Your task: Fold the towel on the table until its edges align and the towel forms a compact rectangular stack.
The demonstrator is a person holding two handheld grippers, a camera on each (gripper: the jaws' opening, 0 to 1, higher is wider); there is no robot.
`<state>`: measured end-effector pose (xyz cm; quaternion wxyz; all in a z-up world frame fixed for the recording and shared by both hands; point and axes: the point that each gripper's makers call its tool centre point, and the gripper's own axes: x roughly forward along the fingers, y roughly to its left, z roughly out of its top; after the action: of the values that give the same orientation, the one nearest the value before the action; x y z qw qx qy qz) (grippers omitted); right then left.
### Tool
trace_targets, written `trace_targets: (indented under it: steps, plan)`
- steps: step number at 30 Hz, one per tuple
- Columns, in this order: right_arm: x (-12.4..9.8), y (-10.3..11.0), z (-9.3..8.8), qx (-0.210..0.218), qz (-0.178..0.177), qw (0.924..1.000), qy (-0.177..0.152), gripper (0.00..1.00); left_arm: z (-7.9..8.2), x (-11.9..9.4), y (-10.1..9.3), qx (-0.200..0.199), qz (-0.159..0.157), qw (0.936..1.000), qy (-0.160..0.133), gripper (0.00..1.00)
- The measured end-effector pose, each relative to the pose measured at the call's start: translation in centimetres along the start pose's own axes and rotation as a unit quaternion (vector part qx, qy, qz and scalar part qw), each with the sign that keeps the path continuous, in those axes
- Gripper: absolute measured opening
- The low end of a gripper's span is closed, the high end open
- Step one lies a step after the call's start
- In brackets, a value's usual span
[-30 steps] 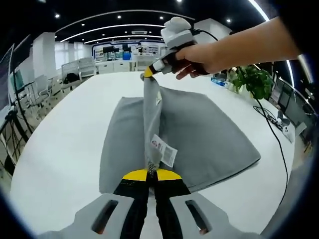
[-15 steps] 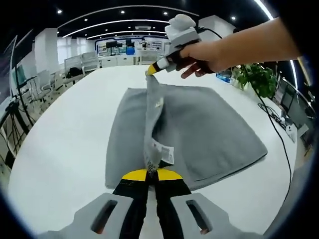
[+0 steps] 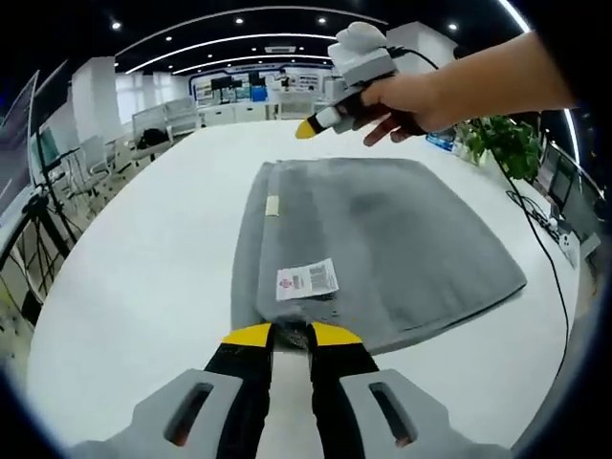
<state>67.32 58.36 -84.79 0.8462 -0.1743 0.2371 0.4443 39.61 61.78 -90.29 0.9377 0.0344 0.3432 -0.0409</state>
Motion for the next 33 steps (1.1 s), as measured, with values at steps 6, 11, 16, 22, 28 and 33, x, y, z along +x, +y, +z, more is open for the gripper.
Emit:
trace_targets:
  steps: [6,11,16,22,28,33]
  plan:
    - [-1.1,-0.1,-1.3,0.009,0.002,0.9999,0.004,0.0,0.6,-0.7,1.5,0.03,0.035,0.9989,-0.011,0.27]
    - [-2.3,-0.3,-1.9,0.014,0.001,0.9999,0.008,0.0,2.1,-1.6,1.3,0.056,0.053,0.9965,-0.032,0.23]
    - [-3.5,0.3,-3.3,0.009,0.012,0.9997,0.022,0.07,1.4,-0.9,-1.2,0.062,0.014,0.9979,-0.012,0.22]
    - [-4.1,0.5,-4.1,0.001,0.029,0.9992,0.027,0.25,1.7,0.3,-1.9,0.057,-0.005,0.9983,-0.004,0.22]
    - [-5.7,0.6,-6.5,0.007,0.039,0.9981,0.047,0.43,0.3,0.9,-2.6,0.034,-0.029,0.9985,0.032,0.26]
    - [-7.5,0.7,-8.4,0.006,0.046,0.9969,0.064,0.56,0.3,0.8,-2.6,0.026,-0.023,0.999,0.028,0.25]
